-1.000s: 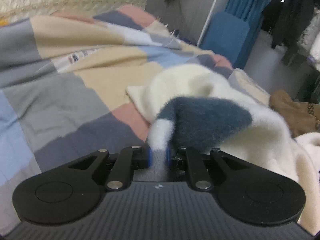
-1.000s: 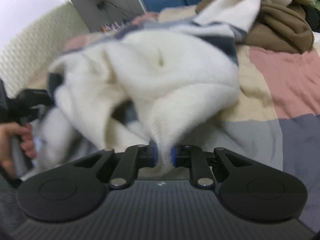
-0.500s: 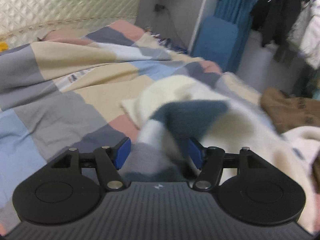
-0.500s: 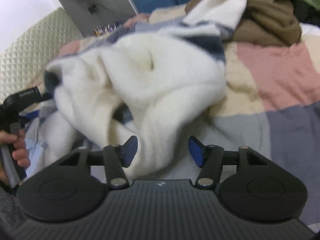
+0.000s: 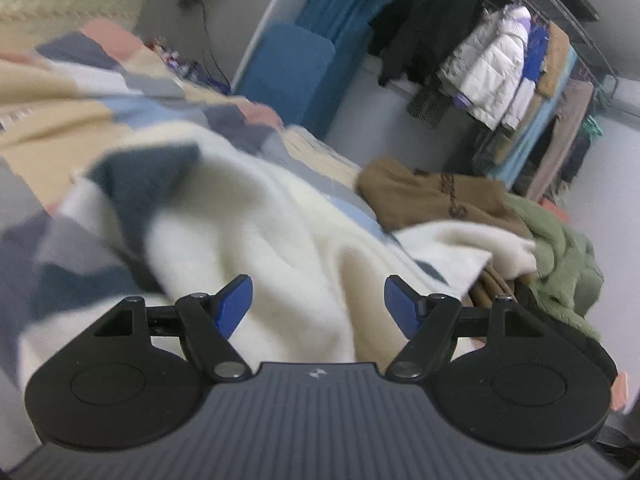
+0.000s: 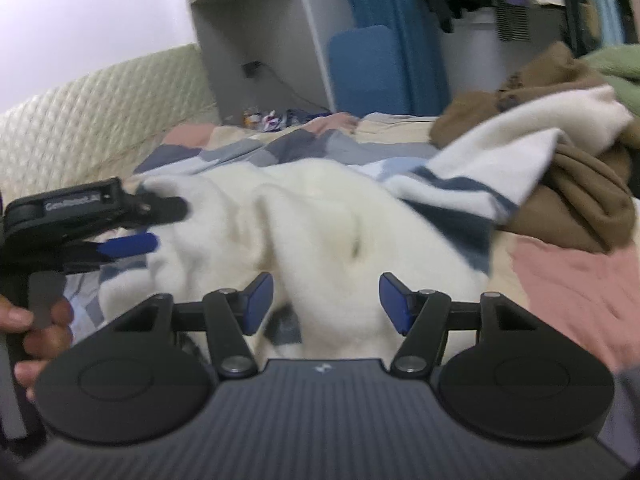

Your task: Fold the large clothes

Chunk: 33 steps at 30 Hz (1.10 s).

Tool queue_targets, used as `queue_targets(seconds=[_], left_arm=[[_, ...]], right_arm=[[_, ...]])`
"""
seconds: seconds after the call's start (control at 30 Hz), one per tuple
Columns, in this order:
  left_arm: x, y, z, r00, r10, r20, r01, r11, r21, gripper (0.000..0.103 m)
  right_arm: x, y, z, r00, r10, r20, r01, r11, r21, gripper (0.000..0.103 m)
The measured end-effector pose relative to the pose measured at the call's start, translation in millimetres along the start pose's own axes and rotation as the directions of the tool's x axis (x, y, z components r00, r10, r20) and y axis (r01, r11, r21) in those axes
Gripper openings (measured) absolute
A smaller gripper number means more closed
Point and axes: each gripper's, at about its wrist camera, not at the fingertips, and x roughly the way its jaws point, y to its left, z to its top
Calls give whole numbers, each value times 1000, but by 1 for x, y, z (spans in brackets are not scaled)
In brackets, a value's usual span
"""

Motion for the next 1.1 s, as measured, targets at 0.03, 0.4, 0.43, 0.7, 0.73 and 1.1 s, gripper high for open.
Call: queue_targets(seconds=[0.03,0.4,0.43,0.7,0.73,1.1], left_arm=[[5,0,-3,1000,3,-9,-4,1000,-1,77],[41,27,-8,999,-29,-27,26,994,-110,73],[43,25,-10,999,-25,-29,21,994,-104,62],[4,24,1,1000,-22,17,24,993,-118,11],[-7,23,4,999,-24,31,28,992,-122,10],[-104,35,-15,995,84,-45,-91,973,-212,8]], right_arm=[[9,1,0,1000,10,-8,-10,1000,-12,61],[28,2,-14,988,-124,-96,119,991,-59,13],[22,1,-14,988,-132,-80,129,990,-53,12],[-13,-2,-10,986,-165,-19,164,986,-24,12],[-19,-2,-9,987,-160,-13,159,987,-24,12],[-46,5,-38,984,-10,-176,19,999,51,2]])
